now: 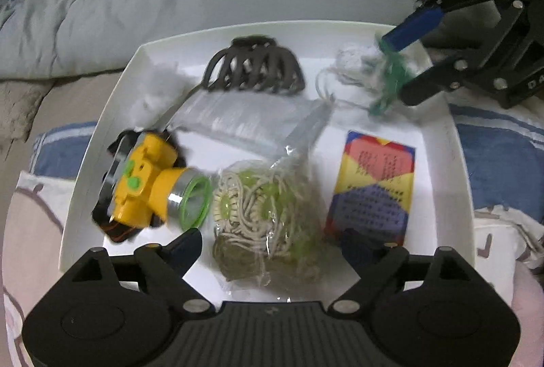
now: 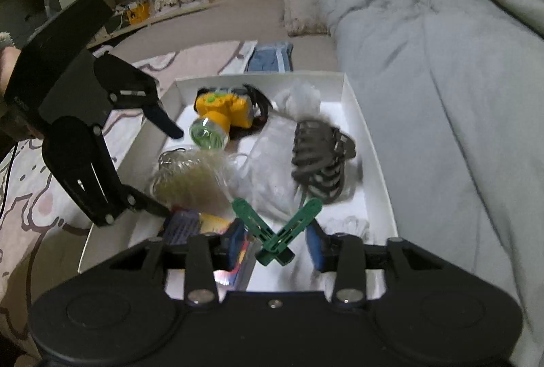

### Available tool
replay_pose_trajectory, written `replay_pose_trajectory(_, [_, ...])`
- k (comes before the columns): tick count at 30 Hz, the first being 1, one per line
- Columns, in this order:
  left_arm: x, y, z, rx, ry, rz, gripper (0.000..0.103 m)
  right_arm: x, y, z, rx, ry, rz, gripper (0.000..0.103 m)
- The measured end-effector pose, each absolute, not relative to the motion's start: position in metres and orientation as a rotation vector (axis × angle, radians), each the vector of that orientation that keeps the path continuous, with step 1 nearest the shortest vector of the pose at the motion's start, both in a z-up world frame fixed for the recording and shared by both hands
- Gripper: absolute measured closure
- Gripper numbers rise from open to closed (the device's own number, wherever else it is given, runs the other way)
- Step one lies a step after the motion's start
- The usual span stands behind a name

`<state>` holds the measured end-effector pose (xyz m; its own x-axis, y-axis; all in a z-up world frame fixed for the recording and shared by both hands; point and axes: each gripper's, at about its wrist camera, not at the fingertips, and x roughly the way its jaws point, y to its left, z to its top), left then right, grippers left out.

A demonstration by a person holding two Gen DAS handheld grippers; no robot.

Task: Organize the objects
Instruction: 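Carry the bag and clothespin into the white tray and release both, then withdraw both tools up and away from the white tray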

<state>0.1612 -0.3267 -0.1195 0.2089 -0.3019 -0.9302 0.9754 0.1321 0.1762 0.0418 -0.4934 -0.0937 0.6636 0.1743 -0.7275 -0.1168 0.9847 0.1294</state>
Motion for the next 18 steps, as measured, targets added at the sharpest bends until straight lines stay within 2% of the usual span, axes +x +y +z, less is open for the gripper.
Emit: replay_pose_trajectory(18, [0.148,-0.294,-0.09,0.72,0.872,-1.033,0.014,0.035,-0.493,-0.08,0.106,0.823,0.128,0.054])
